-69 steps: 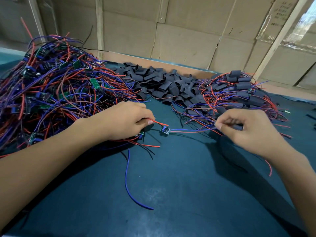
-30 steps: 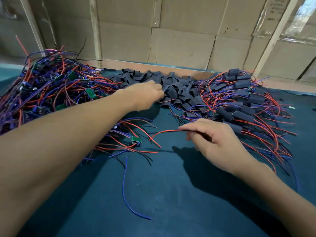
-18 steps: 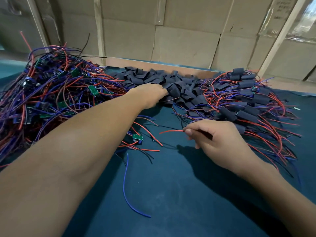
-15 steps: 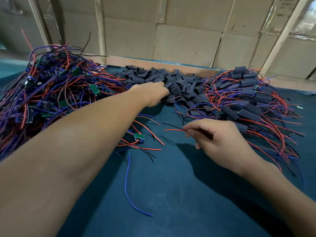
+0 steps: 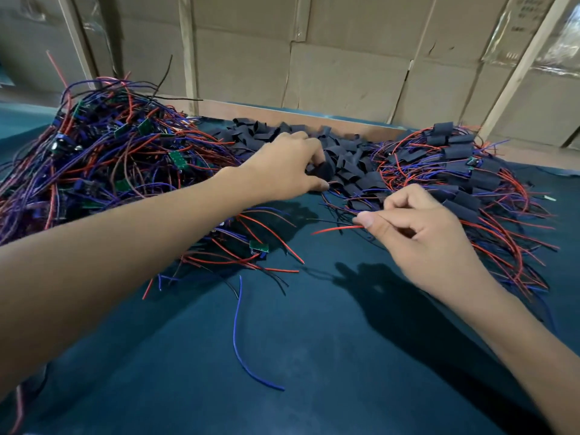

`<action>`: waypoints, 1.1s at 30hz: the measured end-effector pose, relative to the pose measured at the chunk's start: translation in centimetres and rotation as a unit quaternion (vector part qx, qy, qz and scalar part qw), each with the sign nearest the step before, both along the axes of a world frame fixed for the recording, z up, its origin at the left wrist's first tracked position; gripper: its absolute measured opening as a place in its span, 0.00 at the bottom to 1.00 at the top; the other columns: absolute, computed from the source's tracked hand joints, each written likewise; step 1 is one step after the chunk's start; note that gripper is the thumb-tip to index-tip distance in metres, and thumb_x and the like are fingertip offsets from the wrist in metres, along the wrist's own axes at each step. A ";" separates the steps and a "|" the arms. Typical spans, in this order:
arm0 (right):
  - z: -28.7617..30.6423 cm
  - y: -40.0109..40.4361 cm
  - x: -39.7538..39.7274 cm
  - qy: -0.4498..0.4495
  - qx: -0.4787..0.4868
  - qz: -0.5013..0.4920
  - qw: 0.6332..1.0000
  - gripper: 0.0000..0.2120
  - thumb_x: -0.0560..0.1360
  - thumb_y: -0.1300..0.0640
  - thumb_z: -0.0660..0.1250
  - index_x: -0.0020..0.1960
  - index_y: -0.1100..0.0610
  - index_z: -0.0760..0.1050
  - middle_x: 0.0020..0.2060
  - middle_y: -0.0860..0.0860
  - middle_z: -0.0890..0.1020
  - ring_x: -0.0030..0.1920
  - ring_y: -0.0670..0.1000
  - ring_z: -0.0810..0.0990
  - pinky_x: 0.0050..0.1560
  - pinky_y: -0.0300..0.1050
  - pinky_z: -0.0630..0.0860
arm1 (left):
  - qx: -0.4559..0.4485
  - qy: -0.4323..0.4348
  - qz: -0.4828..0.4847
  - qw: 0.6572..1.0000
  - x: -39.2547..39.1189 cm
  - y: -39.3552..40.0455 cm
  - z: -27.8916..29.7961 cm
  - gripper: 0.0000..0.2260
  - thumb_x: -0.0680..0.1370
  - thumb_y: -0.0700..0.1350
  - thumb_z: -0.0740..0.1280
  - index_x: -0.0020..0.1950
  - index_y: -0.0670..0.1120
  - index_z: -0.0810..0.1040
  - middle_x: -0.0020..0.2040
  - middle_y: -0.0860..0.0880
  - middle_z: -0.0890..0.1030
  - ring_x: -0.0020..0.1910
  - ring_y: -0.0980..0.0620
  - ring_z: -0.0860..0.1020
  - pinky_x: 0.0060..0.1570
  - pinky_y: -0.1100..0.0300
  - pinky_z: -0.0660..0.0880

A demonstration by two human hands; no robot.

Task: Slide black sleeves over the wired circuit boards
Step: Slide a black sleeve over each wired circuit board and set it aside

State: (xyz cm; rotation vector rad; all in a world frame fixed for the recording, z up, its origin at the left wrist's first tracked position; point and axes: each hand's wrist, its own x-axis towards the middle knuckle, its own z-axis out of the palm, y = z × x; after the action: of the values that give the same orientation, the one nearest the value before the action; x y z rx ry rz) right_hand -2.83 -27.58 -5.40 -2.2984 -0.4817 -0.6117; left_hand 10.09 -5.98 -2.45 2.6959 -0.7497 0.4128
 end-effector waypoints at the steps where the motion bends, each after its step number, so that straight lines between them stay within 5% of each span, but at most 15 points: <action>1: 0.0 -0.1 0.1 0.003 -0.002 -0.004 1.000 0.11 0.78 0.51 0.70 0.47 0.56 0.88 0.40 0.52 0.72 0.39 0.42 0.72 0.43 0.28 0.64 | -0.038 0.004 -0.005 0.999 -1.1 0.2 -0.3 0.20 0.73 0.59 0.74 0.58 0.50 0.78 0.55 0.49 0.77 0.55 0.50 0.74 0.59 0.53 0.73; 4: -0.2 -0.1 0.2 0.012 -0.014 -0.012 1.000 0.08 0.79 0.54 0.71 0.47 0.56 0.88 0.41 0.51 0.73 0.40 0.41 0.72 0.43 0.29 0.63 | -0.130 0.016 -0.010 0.991 -4.4 1.1 -1.1 0.17 0.71 0.57 0.76 0.55 0.52 0.79 0.52 0.54 0.78 0.46 0.57 0.76 0.45 0.75 0.68; 7: -0.4 0.0 0.2 0.022 0.002 -0.005 1.000 0.08 0.79 0.54 0.70 0.48 0.55 0.88 0.40 0.48 0.72 0.38 0.42 0.71 0.41 0.30 0.63 | -0.177 0.015 -0.019 0.984 -7.1 2.4 -2.0 0.16 0.71 0.55 0.77 0.56 0.54 0.79 0.50 0.60 0.77 0.48 0.63 0.77 0.44 0.81 0.65; 19: -0.1 0.8 -0.7 0.064 0.044 0.047 0.996 0.09 0.78 0.55 0.72 0.39 0.53 0.87 0.37 0.49 0.73 0.38 0.44 0.73 0.39 0.33 0.64 | -0.092 -0.019 -0.078 0.993 -9.7 5.5 -3.9 0.17 0.75 0.56 0.71 0.61 0.52 0.78 0.53 0.59 0.75 0.58 0.54 0.74 0.60 0.57 0.72; 25: 0.1 1.2 -1.1 0.051 0.086 0.071 0.992 0.06 0.75 0.46 0.72 0.46 0.45 0.87 0.36 0.50 0.74 0.38 0.44 0.73 0.40 0.31 0.66 | -0.099 -0.030 -0.102 0.989 -10.0 5.2 -3.9 0.18 0.75 0.57 0.71 0.62 0.51 0.78 0.53 0.58 0.76 0.59 0.54 0.75 0.60 0.58 0.72; 29: 0.0 0.9 -1.1 0.061 0.084 0.105 0.989 0.06 0.73 0.47 0.72 0.48 0.44 0.85 0.38 0.51 0.83 0.40 0.52 0.78 0.42 0.43 0.72 | -0.104 -0.047 -0.114 0.987 -10.1 5.2 -4.1 0.17 0.75 0.57 0.70 0.61 0.52 0.78 0.52 0.59 0.75 0.58 0.56 0.75 0.59 0.61 0.70; 33: 0.3 0.5 -1.1 0.028 0.081 0.100 0.991 0.06 0.74 0.49 0.72 0.49 0.45 0.85 0.35 0.52 0.78 0.36 0.44 0.73 0.41 0.34 0.68 | -0.105 -0.064 -0.132 0.984 -10.3 5.1 -4.0 0.17 0.76 0.57 0.71 0.61 0.52 0.78 0.52 0.59 0.75 0.56 0.55 0.75 0.59 0.56 0.71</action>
State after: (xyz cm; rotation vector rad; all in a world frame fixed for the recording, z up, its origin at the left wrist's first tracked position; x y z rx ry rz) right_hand -3.90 -27.08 -5.10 -2.0771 -0.6041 -0.4681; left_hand -0.23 -0.89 -6.45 2.3515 -1.0234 0.5689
